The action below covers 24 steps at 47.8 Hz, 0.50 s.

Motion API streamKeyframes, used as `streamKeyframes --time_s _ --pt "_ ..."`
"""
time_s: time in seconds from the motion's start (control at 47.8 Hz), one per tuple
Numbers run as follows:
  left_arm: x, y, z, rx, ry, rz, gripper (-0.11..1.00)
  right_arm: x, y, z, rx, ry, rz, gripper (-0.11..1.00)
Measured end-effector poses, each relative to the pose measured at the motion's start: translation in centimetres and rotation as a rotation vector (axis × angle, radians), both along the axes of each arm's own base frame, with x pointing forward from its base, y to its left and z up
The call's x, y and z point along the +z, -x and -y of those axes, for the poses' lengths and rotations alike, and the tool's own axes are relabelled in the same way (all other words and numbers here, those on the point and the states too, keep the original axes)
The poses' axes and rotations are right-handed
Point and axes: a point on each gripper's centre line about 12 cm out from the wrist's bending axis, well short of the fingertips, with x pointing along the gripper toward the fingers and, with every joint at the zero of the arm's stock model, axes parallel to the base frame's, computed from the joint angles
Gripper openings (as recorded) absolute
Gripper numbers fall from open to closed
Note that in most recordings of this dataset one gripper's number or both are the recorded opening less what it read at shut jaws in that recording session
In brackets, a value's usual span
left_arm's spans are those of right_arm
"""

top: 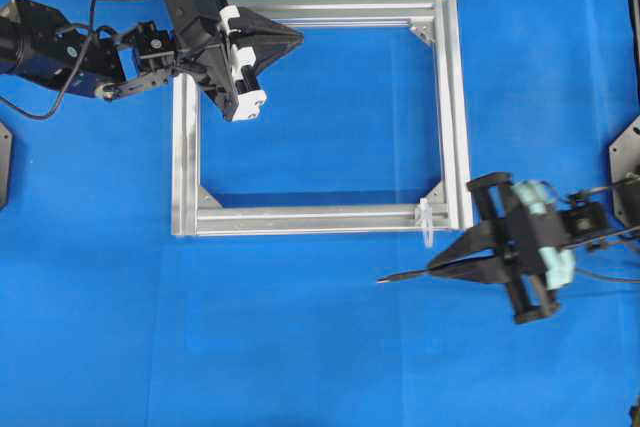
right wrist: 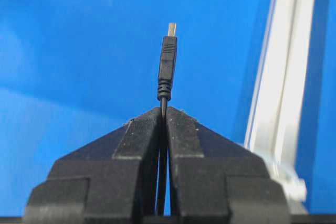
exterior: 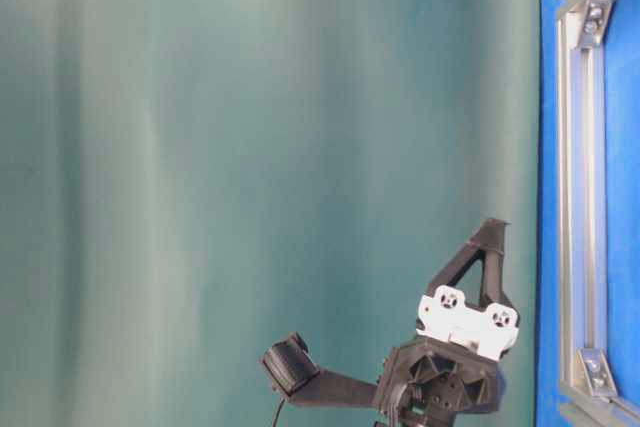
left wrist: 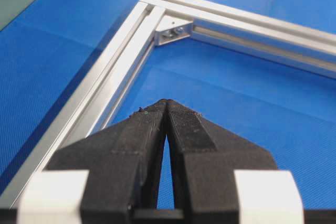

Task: Insert the wire through the string loop located on the right side.
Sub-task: 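Carry the cable plug with the right gripper toward the white zip-tie loop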

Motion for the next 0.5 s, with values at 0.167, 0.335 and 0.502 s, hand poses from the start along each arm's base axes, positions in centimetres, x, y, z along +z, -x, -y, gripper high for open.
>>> streamKeyframes --time_s 0.167,0.335,0.502 --pt "0.0 0.0 0.0 0.000 0.000 0.000 0.00 0.0 2.6 0.9 -0.002 -0.004 -0.033 -0.03" --pt "0.0 0.0 0.0 0.001 0.003 0.000 0.00 -0.2 4.3 1.4 0.003 0.000 -0.078 -0.03" --pt "0.0 0.0 0.0 0.001 0.003 0.000 0.00 -0.4 5.3 1.7 0.005 0.001 -0.091 -0.03"
